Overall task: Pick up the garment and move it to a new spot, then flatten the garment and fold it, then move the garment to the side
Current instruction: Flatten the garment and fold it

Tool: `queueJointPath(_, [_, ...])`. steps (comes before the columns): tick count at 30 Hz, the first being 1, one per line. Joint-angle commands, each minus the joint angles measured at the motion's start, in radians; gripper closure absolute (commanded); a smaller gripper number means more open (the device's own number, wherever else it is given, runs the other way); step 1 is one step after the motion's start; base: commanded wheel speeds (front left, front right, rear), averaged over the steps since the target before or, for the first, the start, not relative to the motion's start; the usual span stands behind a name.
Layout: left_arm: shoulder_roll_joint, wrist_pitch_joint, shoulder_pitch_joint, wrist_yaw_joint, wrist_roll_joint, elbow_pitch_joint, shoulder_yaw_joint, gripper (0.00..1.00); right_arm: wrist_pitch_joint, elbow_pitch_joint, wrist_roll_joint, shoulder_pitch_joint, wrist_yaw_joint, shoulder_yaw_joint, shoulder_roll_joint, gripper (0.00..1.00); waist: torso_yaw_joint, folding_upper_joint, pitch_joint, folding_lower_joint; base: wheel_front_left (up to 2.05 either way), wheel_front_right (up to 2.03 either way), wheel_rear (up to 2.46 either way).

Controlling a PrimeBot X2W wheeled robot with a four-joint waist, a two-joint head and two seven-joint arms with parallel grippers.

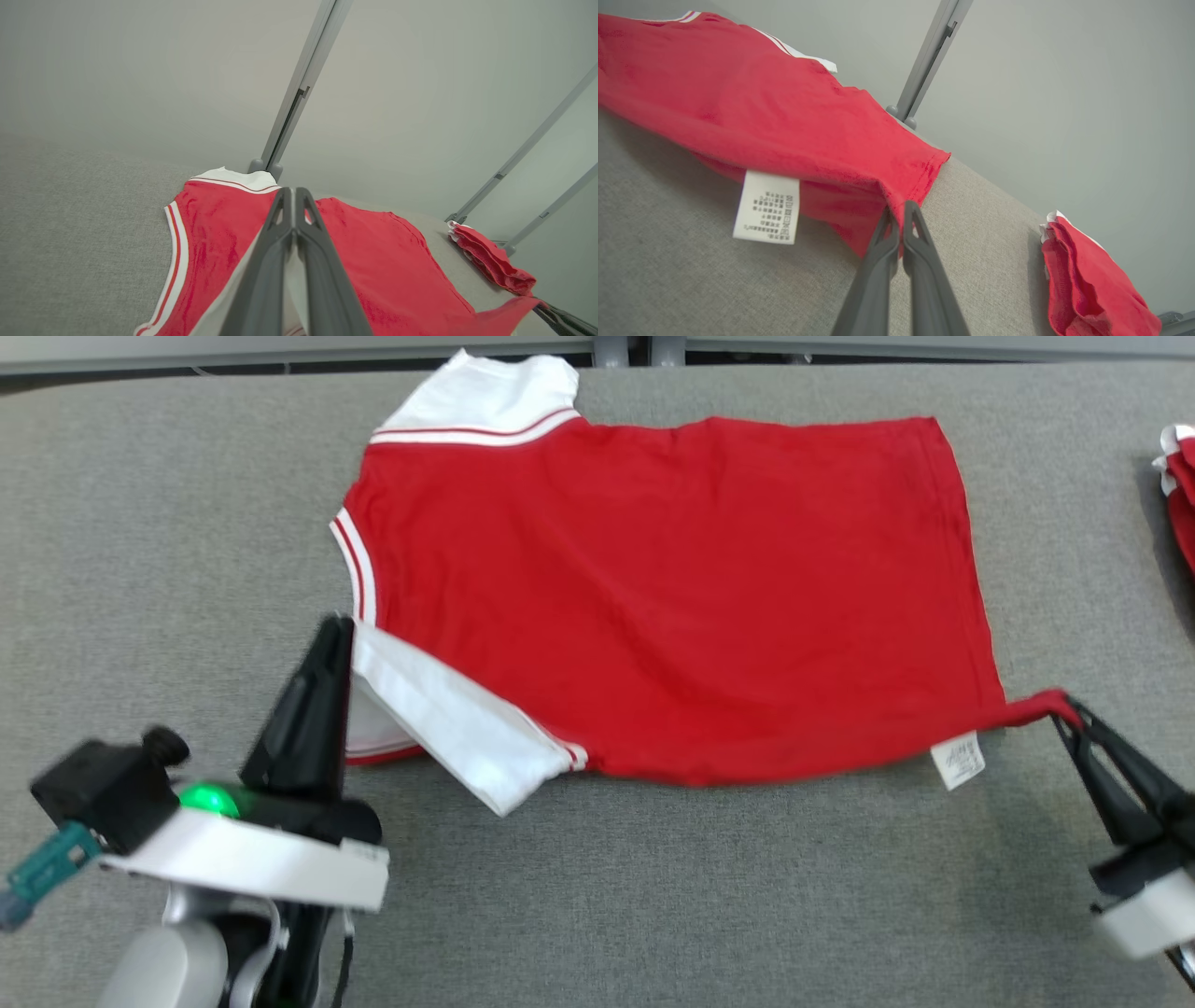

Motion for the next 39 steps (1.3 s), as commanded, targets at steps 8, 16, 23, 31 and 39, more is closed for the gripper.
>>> queueJointPath(8, [0.011,-0.034,-0.246,-0.058,0.038,0.202,0.005,1.0,-0.001,0.127,0.045,-0.213,-0.003,0.038,0.029,1.0,-0.02,0.0,0.095,0.0,0.0,0.0,0.0])
queueJointPath(16, [0.019,-0.08,-0.401,-0.096,0.094,0.37,-0.02,1.0,-0.001,0.177,0.054,-0.307,-0.003,0.064,0.037,1.0,-0.019,0.0,0.158,0.0,0.0,0.0,0.0])
queueJointPath(23, [0.029,-0.143,-0.459,-0.095,0.152,0.45,-0.036,1.0,-0.001,0.173,0.036,-0.335,-0.003,0.055,0.052,0.93,-0.022,0.0,0.18,0.0,0.0,0.0,0.0])
queueJointPath(31, [0.025,-0.16,-0.45,-0.061,0.18,0.508,-0.044,0.0,-0.001,0.159,0.014,-0.328,-0.003,0.014,0.083,0.0,-0.023,0.0,0.168,0.0,0.0,0.0,0.0])
queueJointPath(39, [0.034,-0.22,-0.247,0.026,0.195,0.44,-0.014,0.0,-0.001,0.062,-0.012,-0.176,-0.003,-0.065,0.152,0.0,-0.027,0.0,0.089,0.0,0.0,0.0,0.0])
